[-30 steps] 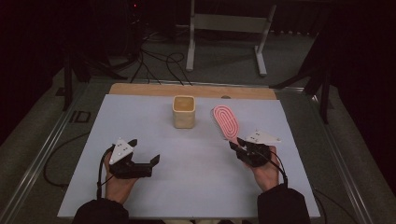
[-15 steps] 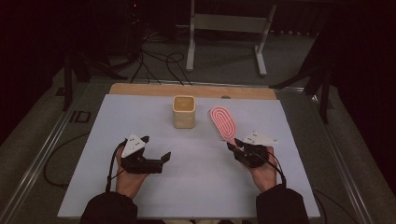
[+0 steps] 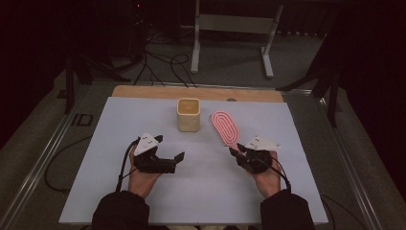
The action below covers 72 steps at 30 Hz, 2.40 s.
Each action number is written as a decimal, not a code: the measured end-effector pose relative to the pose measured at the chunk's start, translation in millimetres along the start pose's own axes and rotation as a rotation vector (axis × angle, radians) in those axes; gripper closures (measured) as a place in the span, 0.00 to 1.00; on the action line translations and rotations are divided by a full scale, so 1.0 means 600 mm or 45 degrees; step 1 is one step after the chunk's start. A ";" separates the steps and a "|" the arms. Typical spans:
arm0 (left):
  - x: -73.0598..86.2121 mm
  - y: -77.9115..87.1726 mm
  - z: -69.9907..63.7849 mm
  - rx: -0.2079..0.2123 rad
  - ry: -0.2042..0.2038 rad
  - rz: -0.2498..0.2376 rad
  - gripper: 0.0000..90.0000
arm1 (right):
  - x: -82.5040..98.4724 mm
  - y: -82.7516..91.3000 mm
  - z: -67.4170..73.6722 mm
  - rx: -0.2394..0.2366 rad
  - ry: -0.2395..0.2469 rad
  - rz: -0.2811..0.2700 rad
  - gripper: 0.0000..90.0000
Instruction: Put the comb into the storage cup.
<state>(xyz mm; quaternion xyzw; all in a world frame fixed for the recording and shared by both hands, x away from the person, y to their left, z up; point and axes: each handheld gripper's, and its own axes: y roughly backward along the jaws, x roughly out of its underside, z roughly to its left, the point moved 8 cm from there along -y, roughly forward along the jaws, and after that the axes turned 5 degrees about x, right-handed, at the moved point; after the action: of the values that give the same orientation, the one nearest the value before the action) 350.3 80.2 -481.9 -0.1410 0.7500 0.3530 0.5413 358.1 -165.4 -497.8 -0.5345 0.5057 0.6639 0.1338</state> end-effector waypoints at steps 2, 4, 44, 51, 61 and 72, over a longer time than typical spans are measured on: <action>-0.003 -0.008 0.000 0.012 0.012 -0.002 0.00 | 0.001 -0.001 0.001 0.000 0.010 0.002 0.78; -0.005 -0.014 -0.002 0.024 0.019 0.002 0.00 | 0.001 -0.002 0.003 -0.001 0.009 0.002 0.78; -0.053 -0.136 -0.095 0.163 -0.019 0.029 0.00 | -0.006 -0.006 0.030 -0.031 0.023 -0.010 0.78; -0.058 -0.158 -0.109 0.176 0.010 0.052 0.00 | -0.006 -0.007 0.035 -0.037 0.034 -0.014 0.78; -0.059 -0.176 -0.115 0.162 0.081 0.083 0.20 | -0.005 -0.009 0.042 -0.045 0.054 -0.010 0.78; -0.063 -0.182 -0.118 0.160 0.189 0.065 0.45 | -0.004 -0.011 0.045 -0.049 0.066 -0.009 0.78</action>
<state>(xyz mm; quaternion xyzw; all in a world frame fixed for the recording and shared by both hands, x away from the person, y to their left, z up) 378.9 -52.4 -477.2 -0.1134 0.8120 0.3075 0.4829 348.3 -139.8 -501.7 -0.5558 0.4941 0.6590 0.1126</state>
